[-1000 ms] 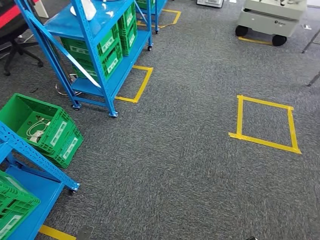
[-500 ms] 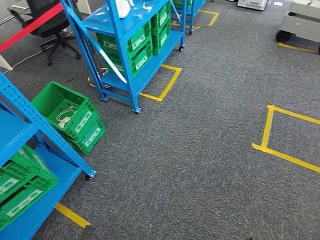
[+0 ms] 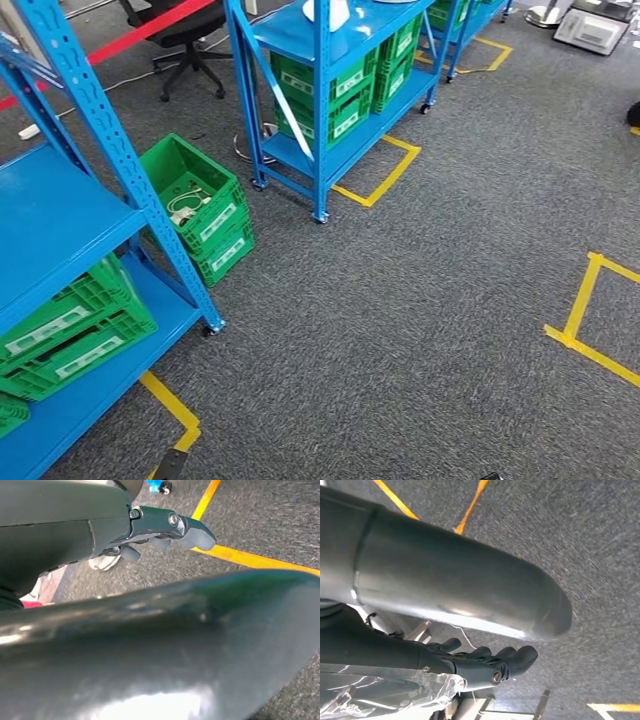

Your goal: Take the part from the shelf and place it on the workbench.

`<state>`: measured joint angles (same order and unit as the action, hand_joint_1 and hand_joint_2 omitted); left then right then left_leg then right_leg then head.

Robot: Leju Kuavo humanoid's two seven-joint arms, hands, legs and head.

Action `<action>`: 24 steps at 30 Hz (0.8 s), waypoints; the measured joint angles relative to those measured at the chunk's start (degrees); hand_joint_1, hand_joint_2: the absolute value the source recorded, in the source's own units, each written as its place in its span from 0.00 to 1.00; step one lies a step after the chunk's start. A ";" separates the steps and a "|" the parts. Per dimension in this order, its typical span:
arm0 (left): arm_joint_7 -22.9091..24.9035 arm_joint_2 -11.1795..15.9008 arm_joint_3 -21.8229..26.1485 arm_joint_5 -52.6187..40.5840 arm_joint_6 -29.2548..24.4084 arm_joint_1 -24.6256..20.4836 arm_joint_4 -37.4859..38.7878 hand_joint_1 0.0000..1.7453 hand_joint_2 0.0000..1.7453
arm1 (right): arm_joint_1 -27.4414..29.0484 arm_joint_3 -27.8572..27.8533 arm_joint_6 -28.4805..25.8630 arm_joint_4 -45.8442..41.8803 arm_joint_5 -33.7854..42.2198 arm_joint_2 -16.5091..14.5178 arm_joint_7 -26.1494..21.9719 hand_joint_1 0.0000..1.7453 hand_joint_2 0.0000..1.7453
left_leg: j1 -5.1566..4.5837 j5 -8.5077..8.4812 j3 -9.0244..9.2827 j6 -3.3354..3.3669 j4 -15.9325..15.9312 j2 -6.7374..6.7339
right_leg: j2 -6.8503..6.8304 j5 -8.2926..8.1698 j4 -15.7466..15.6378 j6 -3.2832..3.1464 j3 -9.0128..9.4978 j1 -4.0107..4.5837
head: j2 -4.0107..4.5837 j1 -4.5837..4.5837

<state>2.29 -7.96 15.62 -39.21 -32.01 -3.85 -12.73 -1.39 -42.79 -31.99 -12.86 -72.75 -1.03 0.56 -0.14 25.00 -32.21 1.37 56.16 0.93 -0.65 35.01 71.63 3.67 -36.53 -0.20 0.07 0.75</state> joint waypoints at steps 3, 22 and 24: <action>0.00 -0.11 0.01 0.00 0.02 0.12 0.02 0.00 0.00 | 0.13 -0.23 0.04 0.07 0.03 0.00 0.03 0.00 0.00 | 0.10 -0.07 -0.01 -0.06 0.06 2.11 | 0.62 -1.75 -0.25 0.28 -0.35 -0.26 | -0.01 0.04; 0.07 -0.33 -0.01 0.02 0.07 0.00 0.05 0.00 0.00 | 0.16 -0.64 0.67 0.29 0.01 -0.31 0.48 0.00 0.00 | -0.65 -0.07 -1.46 -1.98 2.45 -4.64 | -4.15 -6.10 -13.47 -2.30 6.59 0.07 | 0.00 -0.75; 0.07 -0.34 -0.01 0.10 0.00 -0.10 0.05 0.00 0.00 | 0.08 -0.66 0.69 0.29 0.02 -0.33 0.49 0.00 0.00 | -1.07 -0.03 -0.73 -1.43 0.55 -5.23 | -5.36 -5.83 -13.63 -1.84 6.90 0.37 | 0.00 -0.70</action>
<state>2.36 -8.30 15.61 -39.11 -32.02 -3.94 -12.68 -1.31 -43.45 -31.30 -12.57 -72.73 -1.36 1.04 -1.21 24.97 -32.94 -0.06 56.71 -4.30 -6.01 29.17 58.00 1.83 -29.63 0.17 0.07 0.06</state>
